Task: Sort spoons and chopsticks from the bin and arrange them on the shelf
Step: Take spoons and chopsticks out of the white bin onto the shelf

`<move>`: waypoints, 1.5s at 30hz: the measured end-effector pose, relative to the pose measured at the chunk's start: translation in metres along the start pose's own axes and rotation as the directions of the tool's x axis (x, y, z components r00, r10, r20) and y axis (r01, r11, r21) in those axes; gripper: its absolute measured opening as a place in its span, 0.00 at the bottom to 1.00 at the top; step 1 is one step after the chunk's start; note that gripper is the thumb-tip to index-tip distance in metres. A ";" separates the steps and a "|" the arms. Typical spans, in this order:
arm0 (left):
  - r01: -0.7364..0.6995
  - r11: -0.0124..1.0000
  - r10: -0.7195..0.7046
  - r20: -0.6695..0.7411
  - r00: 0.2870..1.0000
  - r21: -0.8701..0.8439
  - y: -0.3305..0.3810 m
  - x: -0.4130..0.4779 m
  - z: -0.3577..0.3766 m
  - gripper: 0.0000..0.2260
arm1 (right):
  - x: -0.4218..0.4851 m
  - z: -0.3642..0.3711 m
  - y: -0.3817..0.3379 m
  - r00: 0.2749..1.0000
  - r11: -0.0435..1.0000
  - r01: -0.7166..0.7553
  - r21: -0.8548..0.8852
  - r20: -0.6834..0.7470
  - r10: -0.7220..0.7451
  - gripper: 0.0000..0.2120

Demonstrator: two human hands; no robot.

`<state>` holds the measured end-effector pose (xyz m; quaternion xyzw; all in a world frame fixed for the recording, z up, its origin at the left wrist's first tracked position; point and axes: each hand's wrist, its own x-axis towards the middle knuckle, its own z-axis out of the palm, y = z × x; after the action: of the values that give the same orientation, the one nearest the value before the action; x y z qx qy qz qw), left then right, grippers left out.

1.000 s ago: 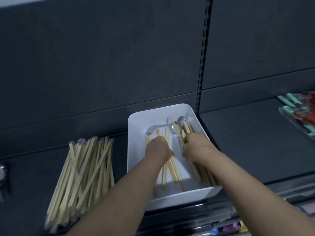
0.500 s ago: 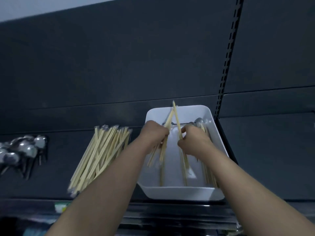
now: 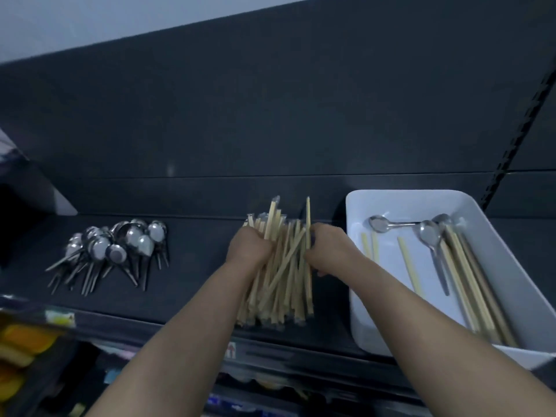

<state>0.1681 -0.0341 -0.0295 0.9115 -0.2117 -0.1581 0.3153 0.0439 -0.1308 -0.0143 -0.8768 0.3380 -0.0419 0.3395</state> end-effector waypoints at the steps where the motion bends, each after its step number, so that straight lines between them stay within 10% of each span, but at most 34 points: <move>1: -0.017 0.999 0.017 0.018 1.000 0.031 -0.006 0.002 -0.001 0.09 | 0.004 0.010 -0.002 1.000 0.999 -0.003 -0.050 0.004 0.004 0.10; 9: -0.261 0.962 0.268 -0.086 0.960 0.084 -0.013 0.010 0.001 0.14 | -0.004 0.027 0.001 0.967 0.865 -0.035 -0.501 -0.235 -0.097 0.12; 20: -0.589 0.808 0.589 0.062 0.805 -0.022 0.108 -0.030 0.064 0.15 | -0.050 -0.055 0.093 0.892 0.839 -0.326 -0.436 -0.435 0.120 0.17; 26: -0.638 0.661 0.397 0.537 0.744 0.396 0.135 -0.050 0.123 0.01 | -0.073 -0.091 0.135 0.924 0.806 -0.366 -0.465 -0.287 0.254 0.17; 29: -0.558 0.596 0.261 0.517 0.815 0.578 0.127 -0.053 0.144 0.07 | -0.072 -0.097 0.145 0.941 0.808 -0.337 -0.484 -0.206 0.269 0.16; 35: -0.354 0.786 0.127 0.428 0.895 0.507 0.120 -0.065 0.166 0.20 | -0.047 -0.091 0.144 0.959 0.837 -0.278 -0.471 -0.081 0.272 0.06; 45: -0.269 0.913 0.179 0.293 0.939 0.307 0.127 -0.066 0.141 0.02 | -0.049 -0.076 0.150 0.952 0.876 -0.263 -0.404 0.037 0.303 0.12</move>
<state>0.0158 -0.1643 -0.0436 0.8932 -0.3790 -0.1988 0.1378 -0.1014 -0.2241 -0.0420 -0.8690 0.4468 0.1208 0.1750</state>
